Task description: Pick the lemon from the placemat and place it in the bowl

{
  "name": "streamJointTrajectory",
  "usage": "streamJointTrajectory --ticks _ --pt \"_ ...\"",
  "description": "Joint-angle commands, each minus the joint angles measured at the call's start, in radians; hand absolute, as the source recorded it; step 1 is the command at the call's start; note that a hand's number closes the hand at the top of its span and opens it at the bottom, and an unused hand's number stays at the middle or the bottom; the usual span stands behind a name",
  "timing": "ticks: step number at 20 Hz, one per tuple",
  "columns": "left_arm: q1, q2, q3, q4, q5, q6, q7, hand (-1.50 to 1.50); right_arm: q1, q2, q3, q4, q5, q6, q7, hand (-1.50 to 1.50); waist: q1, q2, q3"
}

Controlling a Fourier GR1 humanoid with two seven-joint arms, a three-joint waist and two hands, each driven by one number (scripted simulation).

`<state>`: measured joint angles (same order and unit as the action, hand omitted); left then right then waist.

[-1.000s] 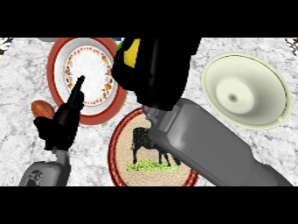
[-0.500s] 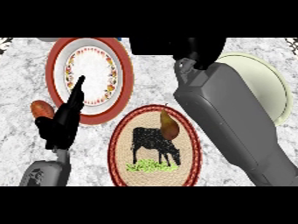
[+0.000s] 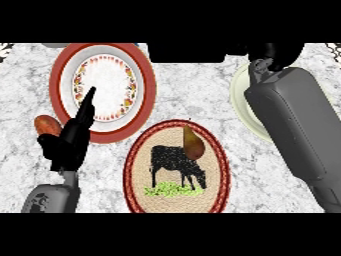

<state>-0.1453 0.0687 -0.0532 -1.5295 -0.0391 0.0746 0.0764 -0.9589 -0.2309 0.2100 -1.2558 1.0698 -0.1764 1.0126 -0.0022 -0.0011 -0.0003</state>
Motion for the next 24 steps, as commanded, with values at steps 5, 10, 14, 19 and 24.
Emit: streamJointTrajectory --ticks 5,10,14,19,24 --pt "-0.009 -0.006 0.002 0.005 -0.015 0.006 0.0 0.0 0.158 -0.108 -0.11 0.043 -0.025 -0.028 -0.128 1.5 0.002 0.002 0.0" --pt "-0.058 -0.027 0.001 0.041 -0.019 0.013 0.003 0.0 0.252 -0.116 -0.153 0.105 -0.029 -0.108 -0.213 1.5 0.001 0.003 0.0" --pt "-0.017 -0.035 -0.018 0.04 -0.039 0.016 -0.033 0.0 0.262 -0.101 -0.224 0.219 -0.164 -0.103 -0.337 1.5 0.01 0.005 0.001" --pt "-0.04 0.0 0.023 -0.005 0.0 -0.01 0.021 0.0 0.342 -0.098 -0.309 0.185 -0.343 -0.064 -0.468 -1.5 0.002 0.002 0.001" --pt "0.001 -0.028 -0.009 -0.016 -0.018 0.002 0.03 0.0 0.39 -0.06 -0.343 0.174 -0.409 -0.154 -0.646 -1.5 0.005 0.002 0.001"
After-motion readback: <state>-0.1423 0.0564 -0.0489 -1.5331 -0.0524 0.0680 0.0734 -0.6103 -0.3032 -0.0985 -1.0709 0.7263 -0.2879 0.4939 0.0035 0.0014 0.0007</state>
